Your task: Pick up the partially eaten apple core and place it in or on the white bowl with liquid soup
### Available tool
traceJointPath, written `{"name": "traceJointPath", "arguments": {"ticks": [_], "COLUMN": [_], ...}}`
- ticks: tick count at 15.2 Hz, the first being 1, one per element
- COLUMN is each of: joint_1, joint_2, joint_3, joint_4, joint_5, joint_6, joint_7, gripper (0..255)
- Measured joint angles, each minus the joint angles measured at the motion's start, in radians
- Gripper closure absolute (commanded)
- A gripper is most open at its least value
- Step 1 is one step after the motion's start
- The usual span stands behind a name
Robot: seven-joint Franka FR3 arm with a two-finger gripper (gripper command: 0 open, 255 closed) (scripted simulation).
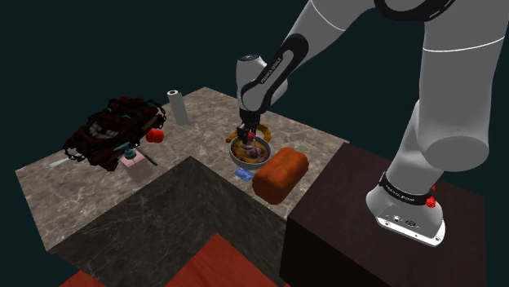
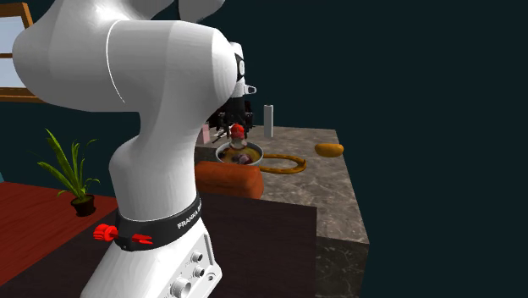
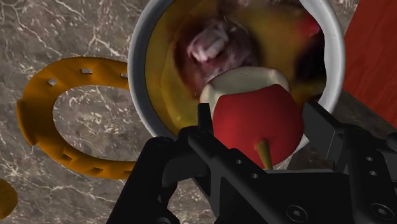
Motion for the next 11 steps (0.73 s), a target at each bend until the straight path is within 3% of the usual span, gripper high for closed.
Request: {"name": "traceJointPath", "arguments": {"ticks": [6,7,11], "joint_1": [0.000,0.000,0.000], "joint_2": [0.012,0.012,0.012], "joint_3": [0.001,0.001,0.001], "joint_4": [0.001,0.001,0.001], "joint_5": [0.002,0.002,0.002], "joint_6": [0.012,0.012,0.012], "joint_7": [0.000,0.000,0.000], "gripper": [255,0,0]}}
